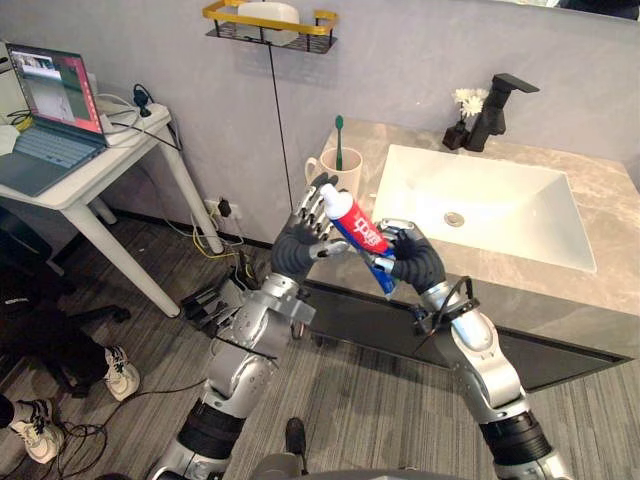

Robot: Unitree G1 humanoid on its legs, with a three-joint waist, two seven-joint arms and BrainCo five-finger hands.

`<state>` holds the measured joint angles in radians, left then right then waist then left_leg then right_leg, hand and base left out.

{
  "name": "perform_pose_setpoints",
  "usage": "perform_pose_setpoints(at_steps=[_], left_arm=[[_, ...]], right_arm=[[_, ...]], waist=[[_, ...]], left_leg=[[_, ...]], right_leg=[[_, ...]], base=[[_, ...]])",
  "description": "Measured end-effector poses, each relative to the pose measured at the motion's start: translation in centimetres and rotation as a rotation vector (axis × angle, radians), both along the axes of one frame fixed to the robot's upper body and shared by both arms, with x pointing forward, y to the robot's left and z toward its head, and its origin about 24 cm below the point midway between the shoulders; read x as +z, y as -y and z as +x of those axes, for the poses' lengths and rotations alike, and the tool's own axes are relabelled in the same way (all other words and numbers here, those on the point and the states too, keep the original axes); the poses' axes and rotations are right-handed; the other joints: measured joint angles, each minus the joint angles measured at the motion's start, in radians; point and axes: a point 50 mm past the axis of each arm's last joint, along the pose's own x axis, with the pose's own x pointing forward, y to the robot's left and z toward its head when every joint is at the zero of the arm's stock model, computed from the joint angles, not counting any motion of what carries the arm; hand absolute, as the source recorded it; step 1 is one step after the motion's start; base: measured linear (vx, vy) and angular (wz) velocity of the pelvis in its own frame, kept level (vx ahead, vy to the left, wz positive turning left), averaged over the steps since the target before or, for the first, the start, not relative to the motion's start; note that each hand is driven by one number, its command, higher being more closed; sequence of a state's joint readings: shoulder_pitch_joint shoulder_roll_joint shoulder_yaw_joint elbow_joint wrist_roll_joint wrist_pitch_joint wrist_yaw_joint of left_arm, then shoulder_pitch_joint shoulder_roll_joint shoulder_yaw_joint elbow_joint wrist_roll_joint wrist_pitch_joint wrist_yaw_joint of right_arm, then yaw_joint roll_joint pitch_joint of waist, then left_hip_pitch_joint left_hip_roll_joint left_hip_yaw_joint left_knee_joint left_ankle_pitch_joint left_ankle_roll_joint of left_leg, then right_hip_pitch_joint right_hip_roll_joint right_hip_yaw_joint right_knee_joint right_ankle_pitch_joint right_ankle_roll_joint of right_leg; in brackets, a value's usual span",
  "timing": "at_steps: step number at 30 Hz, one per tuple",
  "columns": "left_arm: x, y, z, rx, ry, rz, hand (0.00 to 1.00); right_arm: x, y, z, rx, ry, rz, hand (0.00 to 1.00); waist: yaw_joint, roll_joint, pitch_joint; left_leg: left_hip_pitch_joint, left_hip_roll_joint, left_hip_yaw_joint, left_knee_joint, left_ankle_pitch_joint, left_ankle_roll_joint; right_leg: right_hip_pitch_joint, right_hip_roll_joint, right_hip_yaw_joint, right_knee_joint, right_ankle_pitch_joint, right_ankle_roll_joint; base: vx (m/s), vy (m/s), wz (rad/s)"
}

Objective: Organize washtable

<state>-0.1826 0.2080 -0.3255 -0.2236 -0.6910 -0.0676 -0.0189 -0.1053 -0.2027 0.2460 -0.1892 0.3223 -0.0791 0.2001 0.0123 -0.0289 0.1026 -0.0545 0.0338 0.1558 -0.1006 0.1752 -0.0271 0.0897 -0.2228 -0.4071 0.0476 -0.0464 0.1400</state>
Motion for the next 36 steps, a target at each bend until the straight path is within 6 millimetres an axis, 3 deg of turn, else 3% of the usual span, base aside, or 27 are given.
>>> perform_pose_setpoints(at_steps=[12,13,33,34,36], left_arm=[[0.1,1.5,0.4,-0.033,-0.016,-0.01,0.0],[0.0,1.6,0.4,-0.035,-0.018,-0.01,1.0],[0.8,2.7,0.5,-0.068,0.005,-0.032,1.0],[0.8,2.7,0.5,-0.067,0.003,-0.033,1.0],[0.8,2.7,0.5,-0.065,0.001,-0.032,1.0]], right_arm=[[-0.7,-0.4,-0.4,0.004,-0.039,0.017,1.0],[-0.7,-0.4,-0.4,0.004,-0.039,0.017,1.0],[-1.5,-1.4,-0.9,0.026,-0.079,0.054,1.0],[-1.5,-1.4,-0.9,0.026,-0.08,0.054,0.0],[-1.6,-1.4,-0.9,0.026,-0.083,0.052,0.0]], waist=[[0.0,-0.002,-0.002],[0.0,-0.003,-0.002],[0.0,-0.025,-0.017],[0.0,-0.025,-0.017],[0.0,-0.025,-0.018]], left_leg=[[-0.001,0.001,0.01,0.004,0.002,0.002],[-0.001,0.001,0.01,0.004,0.002,0.002],[-0.001,0.001,0.025,0.003,0.001,0.002],[-0.001,0.001,0.025,0.003,0.001,0.002],[-0.001,0.002,0.029,-0.001,0.001,0.002]], right_leg=[[-0.007,0.0,0.012,-0.001,0.002,0.004],[-0.007,0.0,0.012,-0.001,0.003,0.004],[-0.015,-0.001,0.03,-0.007,0.006,0.003],[-0.015,-0.001,0.03,-0.007,0.007,0.003],[-0.017,-0.002,0.033,-0.006,0.008,0.002]], base=[[0.01,-0.002,-0.02],[0.0,0.0,0.0],[0.0,0.0,-0.01],[0.0,0.0,0.0],[-0.01,0.007,-0.04]])
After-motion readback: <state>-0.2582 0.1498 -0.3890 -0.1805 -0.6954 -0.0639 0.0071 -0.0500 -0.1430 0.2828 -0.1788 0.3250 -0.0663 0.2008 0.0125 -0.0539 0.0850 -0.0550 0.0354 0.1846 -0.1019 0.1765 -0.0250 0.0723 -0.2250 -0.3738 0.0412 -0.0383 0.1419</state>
